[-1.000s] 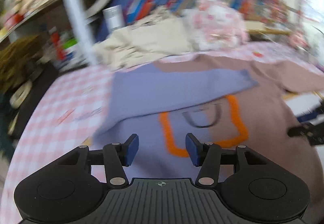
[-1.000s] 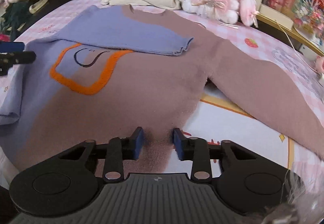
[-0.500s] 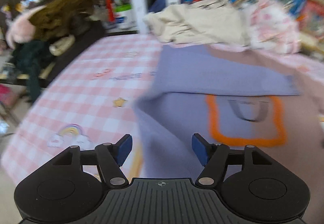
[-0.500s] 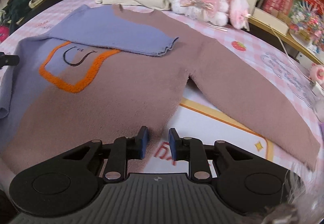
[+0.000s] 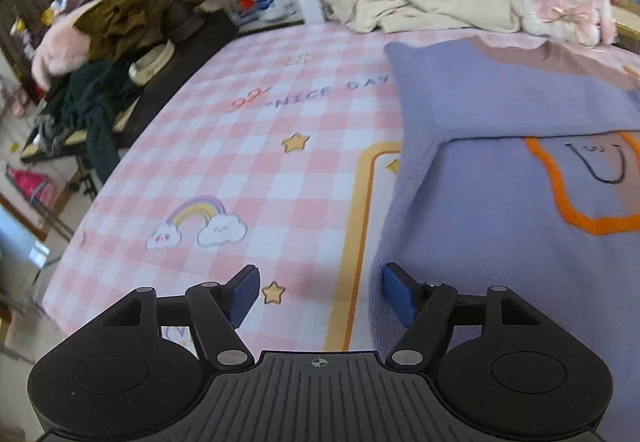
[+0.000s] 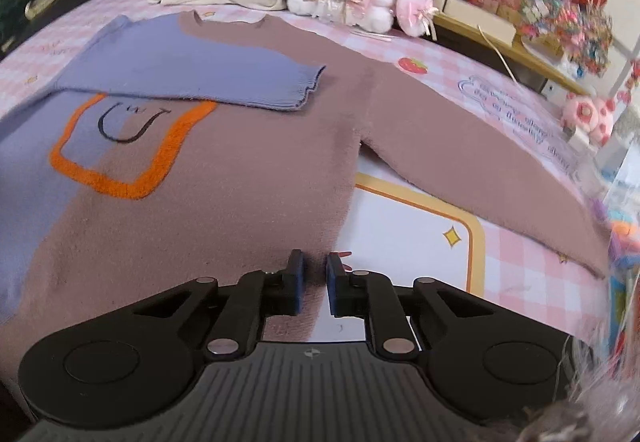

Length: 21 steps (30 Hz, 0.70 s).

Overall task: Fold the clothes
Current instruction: 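Release the sweater from both tools onto the table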

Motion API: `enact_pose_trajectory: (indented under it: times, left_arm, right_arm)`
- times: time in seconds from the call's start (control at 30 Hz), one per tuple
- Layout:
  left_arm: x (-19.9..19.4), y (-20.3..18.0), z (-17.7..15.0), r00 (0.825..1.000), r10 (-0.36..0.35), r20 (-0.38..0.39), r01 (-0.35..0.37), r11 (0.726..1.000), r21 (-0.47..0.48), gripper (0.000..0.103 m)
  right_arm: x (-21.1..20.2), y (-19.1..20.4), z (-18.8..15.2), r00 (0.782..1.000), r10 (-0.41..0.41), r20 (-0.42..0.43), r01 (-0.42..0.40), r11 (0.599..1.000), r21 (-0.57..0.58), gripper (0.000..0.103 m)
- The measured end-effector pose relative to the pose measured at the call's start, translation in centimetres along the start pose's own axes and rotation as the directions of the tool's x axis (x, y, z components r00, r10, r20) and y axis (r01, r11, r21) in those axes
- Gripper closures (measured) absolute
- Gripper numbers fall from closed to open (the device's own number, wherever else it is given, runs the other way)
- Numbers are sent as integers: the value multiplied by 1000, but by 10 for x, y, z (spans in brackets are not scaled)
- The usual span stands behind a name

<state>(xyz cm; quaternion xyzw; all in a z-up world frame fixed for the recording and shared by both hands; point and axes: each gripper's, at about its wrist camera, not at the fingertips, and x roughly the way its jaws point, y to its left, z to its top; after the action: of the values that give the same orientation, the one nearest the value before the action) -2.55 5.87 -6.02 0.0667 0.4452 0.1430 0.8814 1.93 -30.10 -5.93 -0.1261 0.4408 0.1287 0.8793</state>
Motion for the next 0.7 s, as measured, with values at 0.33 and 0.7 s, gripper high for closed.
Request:
enact_pose_trajectory:
  times: [0.33, 0.7]
  left_arm:
    - [20, -10, 27, 993, -113, -21, 114, 993, 26, 98]
    - [1, -87, 60, 971, -213, 106, 181, 951, 249, 56]
  right_arm:
    - [0, 4, 2, 1000, 4, 5, -4, 1000, 1, 95]
    - [-2, 12, 4, 1000, 9, 4, -9, 1000, 9, 95]
